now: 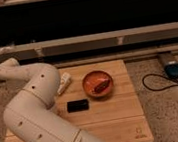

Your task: Wipe the white sponge on the table

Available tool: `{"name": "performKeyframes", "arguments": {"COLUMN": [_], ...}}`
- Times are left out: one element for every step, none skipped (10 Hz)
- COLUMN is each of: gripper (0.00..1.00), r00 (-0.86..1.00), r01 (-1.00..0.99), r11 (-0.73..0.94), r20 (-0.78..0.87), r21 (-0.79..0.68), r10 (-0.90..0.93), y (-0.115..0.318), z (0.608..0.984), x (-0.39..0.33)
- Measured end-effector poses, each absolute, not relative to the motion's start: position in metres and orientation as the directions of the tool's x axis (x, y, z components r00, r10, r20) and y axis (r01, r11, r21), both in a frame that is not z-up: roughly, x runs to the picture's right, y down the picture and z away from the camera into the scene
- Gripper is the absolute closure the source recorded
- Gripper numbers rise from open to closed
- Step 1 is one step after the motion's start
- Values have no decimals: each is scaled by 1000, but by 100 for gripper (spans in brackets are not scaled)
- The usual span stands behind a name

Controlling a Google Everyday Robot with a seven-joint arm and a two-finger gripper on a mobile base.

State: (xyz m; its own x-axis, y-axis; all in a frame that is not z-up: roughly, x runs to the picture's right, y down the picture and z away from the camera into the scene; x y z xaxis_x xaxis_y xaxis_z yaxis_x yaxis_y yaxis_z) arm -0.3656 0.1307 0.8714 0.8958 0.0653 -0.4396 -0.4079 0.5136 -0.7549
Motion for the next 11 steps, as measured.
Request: {"name": "performKeyframes", "arguments": {"gripper": [100, 100, 100, 100, 100, 100, 100, 98, 89, 79, 69], "r00": [892, 890, 890, 889, 887, 885, 881, 874, 864, 860, 858], "r01": [-413, -414, -415, -415, -418, -421, -428, -440, -458, -472, -489], "r11": [514, 516, 519, 521, 521, 521, 522, 523, 529, 535, 540], "r20": [-448, -451, -452, -454, -458, -462, -470, -482, -497, -499, -491], "r21": [-752, -749, -748, -746, -744, -742, -738, -730, -714, -701, -685], "r10": [61, 59, 59, 58, 58, 57, 57, 62, 78, 106, 153], "y": [131, 130, 130, 130, 130, 130, 130, 130, 128, 123, 116], "z": [869, 864, 861, 858, 853, 851, 849, 847, 845, 843, 842], "x": [-361, -359, -358, -358, -356, -353, -351, -349, -348, -347, -344]}}
